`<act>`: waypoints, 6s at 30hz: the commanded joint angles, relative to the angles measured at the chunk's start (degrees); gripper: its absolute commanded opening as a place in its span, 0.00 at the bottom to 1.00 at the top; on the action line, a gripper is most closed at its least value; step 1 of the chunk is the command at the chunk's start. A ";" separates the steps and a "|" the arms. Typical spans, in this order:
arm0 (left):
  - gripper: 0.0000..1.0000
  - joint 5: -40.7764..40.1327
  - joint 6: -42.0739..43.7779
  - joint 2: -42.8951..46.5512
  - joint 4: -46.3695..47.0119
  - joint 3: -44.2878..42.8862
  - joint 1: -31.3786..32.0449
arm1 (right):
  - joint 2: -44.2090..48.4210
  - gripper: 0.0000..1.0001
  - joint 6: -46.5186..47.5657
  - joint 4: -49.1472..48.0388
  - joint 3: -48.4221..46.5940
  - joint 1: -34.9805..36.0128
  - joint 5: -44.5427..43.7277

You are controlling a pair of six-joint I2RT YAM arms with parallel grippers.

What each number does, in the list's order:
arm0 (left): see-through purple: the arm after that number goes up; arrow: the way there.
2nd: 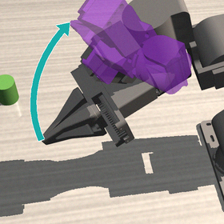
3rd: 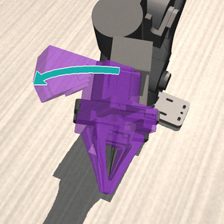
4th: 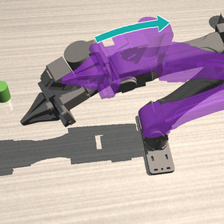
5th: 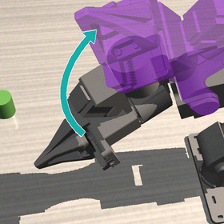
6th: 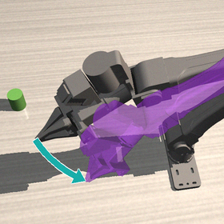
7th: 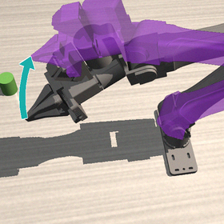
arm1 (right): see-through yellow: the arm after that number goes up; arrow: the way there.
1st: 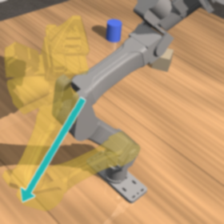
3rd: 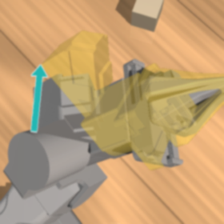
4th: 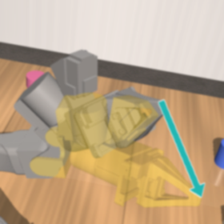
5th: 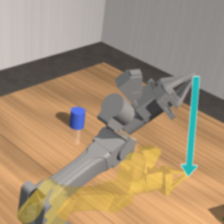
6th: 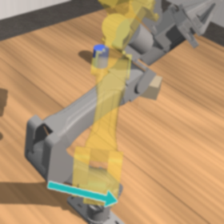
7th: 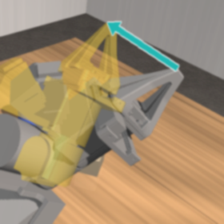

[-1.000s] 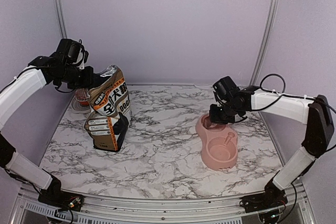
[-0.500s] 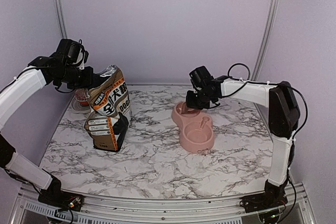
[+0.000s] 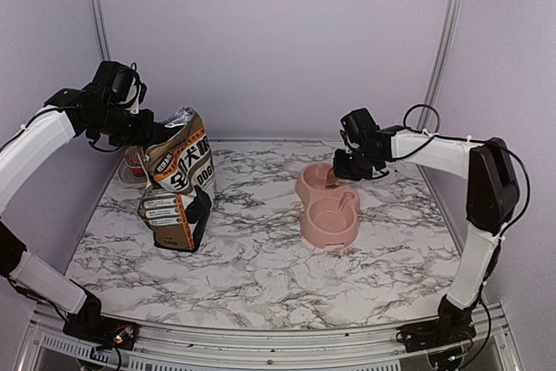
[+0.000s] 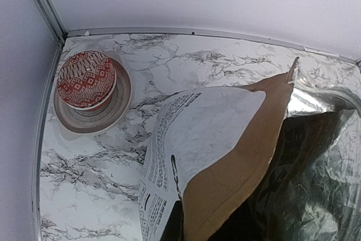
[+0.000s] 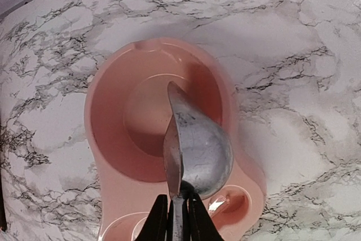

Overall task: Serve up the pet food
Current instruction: Move the pet food bowl to the center of the board, then adjust the pet food bag at the center of the board.

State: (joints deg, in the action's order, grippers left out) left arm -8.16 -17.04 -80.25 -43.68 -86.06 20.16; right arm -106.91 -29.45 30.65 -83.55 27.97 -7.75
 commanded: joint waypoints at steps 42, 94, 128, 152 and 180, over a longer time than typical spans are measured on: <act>0.48 3.32 14.58 -4.33 -5.96 -17.05 4.64 | 17.31 0.00 14.72 -10.57 7.78 0.01 17.47; 0.14 -15.51 36.07 -18.71 1.21 -28.26 0.71 | 14.06 0.00 16.92 -12.77 9.26 -0.99 23.57; 0.53 -2.70 24.91 -8.65 -8.30 -14.49 -0.88 | 14.10 0.00 17.15 -12.72 9.34 -0.95 26.72; 0.37 -5.66 10.39 -9.80 -10.46 -16.19 -1.43 | 15.16 0.00 17.40 -12.21 9.90 -0.96 26.38; 0.00 -11.85 7.24 -5.13 -13.27 -19.84 -2.70 | 17.69 0.00 17.19 -13.01 9.99 -1.00 28.40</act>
State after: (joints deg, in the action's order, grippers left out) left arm -13.78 -10.04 -89.56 -55.64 -99.13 18.06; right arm -91.83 -12.19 19.66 -73.19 27.38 19.51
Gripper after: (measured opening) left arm 0.008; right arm 0.110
